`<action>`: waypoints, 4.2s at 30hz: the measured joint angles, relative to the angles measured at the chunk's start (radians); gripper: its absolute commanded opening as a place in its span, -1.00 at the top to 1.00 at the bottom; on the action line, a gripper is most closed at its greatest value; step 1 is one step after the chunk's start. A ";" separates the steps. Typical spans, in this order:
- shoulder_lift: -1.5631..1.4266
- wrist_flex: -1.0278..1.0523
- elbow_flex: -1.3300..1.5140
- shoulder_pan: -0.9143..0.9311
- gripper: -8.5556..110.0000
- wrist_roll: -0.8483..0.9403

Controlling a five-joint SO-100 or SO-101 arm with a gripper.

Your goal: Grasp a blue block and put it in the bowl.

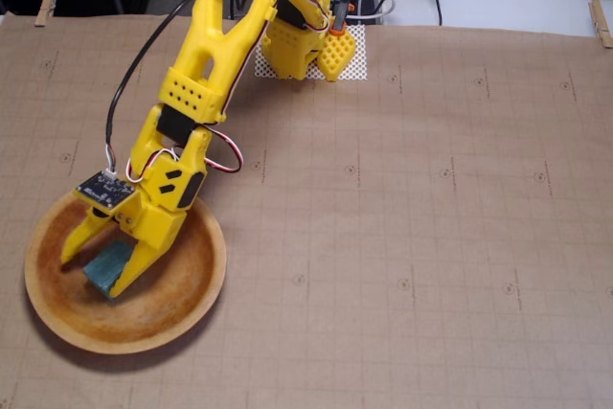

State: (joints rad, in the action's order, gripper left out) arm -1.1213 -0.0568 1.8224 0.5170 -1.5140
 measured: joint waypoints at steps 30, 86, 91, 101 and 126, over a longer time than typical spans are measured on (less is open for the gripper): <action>-0.278 0.181 0.072 -0.132 0.22 -0.037; -2.309 1.203 0.907 -0.640 0.91 -0.077; -2.310 1.255 0.916 -0.652 0.91 -0.077; -2.310 1.351 1.025 -0.650 0.91 -0.077; -2.310 1.351 1.318 -0.650 0.91 -0.077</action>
State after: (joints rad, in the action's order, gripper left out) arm -3.4315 1.2947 3.1401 -0.1335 -1.5907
